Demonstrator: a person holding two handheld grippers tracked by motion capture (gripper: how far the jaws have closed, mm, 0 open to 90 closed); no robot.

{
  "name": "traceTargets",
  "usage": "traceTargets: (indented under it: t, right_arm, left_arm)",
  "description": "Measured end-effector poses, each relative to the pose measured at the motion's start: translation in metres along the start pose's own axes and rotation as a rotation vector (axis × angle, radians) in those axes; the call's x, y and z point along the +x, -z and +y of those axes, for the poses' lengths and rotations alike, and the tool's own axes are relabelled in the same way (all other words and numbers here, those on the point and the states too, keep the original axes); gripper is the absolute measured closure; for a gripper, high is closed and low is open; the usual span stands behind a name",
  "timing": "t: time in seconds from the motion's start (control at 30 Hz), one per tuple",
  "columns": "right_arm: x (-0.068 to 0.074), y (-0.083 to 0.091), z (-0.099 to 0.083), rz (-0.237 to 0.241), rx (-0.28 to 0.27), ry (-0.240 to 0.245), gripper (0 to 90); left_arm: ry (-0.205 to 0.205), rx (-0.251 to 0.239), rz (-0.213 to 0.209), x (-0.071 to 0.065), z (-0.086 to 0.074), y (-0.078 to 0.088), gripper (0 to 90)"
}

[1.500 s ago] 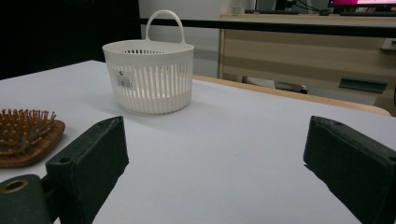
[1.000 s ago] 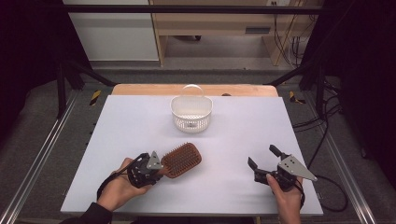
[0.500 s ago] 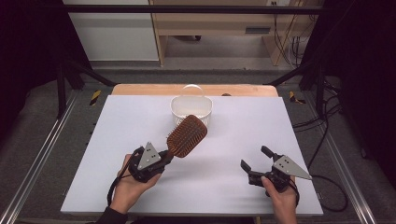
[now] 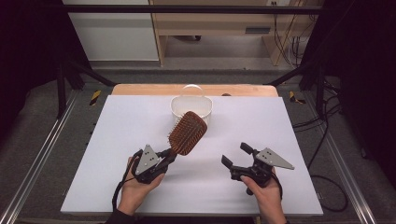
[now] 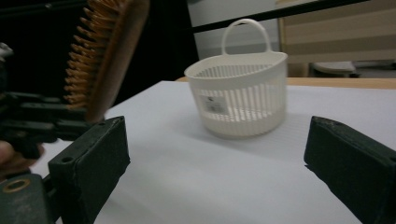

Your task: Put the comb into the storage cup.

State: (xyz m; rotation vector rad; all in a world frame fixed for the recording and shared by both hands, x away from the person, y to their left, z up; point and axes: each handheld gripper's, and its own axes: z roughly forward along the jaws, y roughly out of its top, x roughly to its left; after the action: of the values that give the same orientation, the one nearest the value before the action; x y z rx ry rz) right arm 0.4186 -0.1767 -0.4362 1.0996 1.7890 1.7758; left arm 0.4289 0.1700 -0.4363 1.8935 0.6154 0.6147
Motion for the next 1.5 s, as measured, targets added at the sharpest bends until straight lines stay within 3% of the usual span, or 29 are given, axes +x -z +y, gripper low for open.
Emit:
traceTargets:
  t: [0.33,0.47,0.9,1.33,1.5]
  right_arm:
    - [0.039,-0.044,0.015,0.128,0.049,-0.015,6.8]
    - [0.046,-0.061,0.021,0.19,0.069,-0.081,7.5]
    - [0.054,-0.078,0.045,0.215,0.053,-0.113,12.2]
    - [0.056,-0.082,0.055,0.234,0.051,-0.144,27.8]
    - [0.058,-0.082,0.055,0.221,0.062,-0.119,33.0]
  left_arm:
    - [0.015,-0.008,-0.002,-0.005,-0.007,0.0,72.3]
    - [0.001,-0.024,-0.006,-0.007,-0.006,0.001,72.3]
    - [-0.025,-0.039,-0.013,-0.011,-0.005,0.002,72.3]
    - [-0.045,-0.037,-0.016,-0.016,-0.006,0.0,72.3]
    - [-0.044,-0.037,-0.015,-0.015,-0.007,0.0,72.2]
